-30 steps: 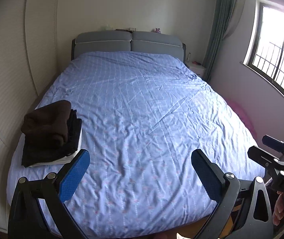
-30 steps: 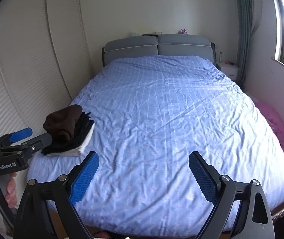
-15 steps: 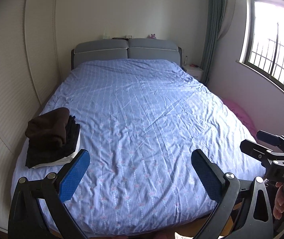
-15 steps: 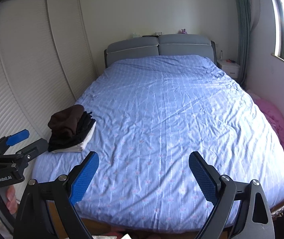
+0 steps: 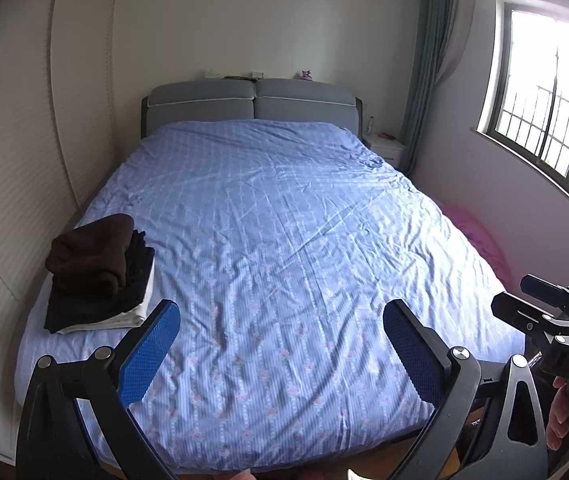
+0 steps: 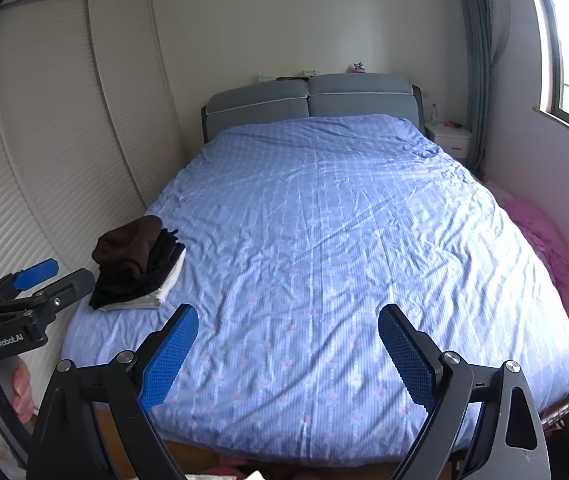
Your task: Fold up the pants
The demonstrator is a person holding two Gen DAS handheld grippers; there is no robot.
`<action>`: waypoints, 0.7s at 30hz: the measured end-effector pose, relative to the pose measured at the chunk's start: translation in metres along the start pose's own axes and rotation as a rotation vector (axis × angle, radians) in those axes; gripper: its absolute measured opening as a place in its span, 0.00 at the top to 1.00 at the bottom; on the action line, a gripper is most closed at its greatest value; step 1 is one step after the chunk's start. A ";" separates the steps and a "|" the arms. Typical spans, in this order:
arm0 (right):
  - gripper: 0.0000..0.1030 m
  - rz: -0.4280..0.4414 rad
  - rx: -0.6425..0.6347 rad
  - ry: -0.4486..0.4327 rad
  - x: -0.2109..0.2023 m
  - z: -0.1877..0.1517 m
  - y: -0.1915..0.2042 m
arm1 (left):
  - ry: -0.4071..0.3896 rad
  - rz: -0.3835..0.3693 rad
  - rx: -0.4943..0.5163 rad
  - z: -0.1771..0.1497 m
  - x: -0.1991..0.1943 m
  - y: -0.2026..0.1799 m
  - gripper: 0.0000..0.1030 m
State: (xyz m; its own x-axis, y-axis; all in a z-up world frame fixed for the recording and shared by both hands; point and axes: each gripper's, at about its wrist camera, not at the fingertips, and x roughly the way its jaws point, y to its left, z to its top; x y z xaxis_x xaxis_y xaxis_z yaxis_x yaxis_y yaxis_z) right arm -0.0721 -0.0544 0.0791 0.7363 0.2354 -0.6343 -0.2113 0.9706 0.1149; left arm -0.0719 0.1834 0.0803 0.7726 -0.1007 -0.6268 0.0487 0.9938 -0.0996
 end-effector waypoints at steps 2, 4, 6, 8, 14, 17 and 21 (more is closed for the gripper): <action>0.10 -0.005 -0.001 -0.002 -0.002 0.000 -0.001 | 0.003 -0.011 0.003 -0.001 0.001 -0.002 0.00; 0.10 -0.006 0.003 -0.005 -0.003 -0.001 -0.003 | 0.005 -0.009 0.012 -0.001 0.001 -0.005 0.00; 0.10 -0.007 0.007 -0.005 -0.005 0.000 -0.006 | 0.009 -0.001 0.024 -0.001 0.001 -0.008 0.00; 0.10 -0.009 0.008 -0.007 -0.006 0.000 -0.007 | 0.010 -0.003 0.033 -0.001 0.002 -0.011 0.00; 0.10 -0.010 0.010 -0.007 -0.007 0.001 -0.012 | 0.017 -0.007 0.040 0.001 0.003 -0.016 0.00; 0.10 -0.014 0.013 -0.006 -0.007 0.001 -0.013 | 0.012 -0.007 0.040 0.001 0.002 -0.017 0.00; 0.10 -0.020 0.016 -0.012 -0.009 0.003 -0.015 | 0.003 -0.005 0.048 0.001 0.001 -0.019 0.00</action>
State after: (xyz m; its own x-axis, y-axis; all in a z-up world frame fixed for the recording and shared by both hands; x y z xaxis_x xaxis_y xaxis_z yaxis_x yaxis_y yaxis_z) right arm -0.0733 -0.0706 0.0852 0.7480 0.2167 -0.6273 -0.1863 0.9758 0.1150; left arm -0.0713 0.1643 0.0827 0.7704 -0.1054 -0.6288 0.0826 0.9944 -0.0655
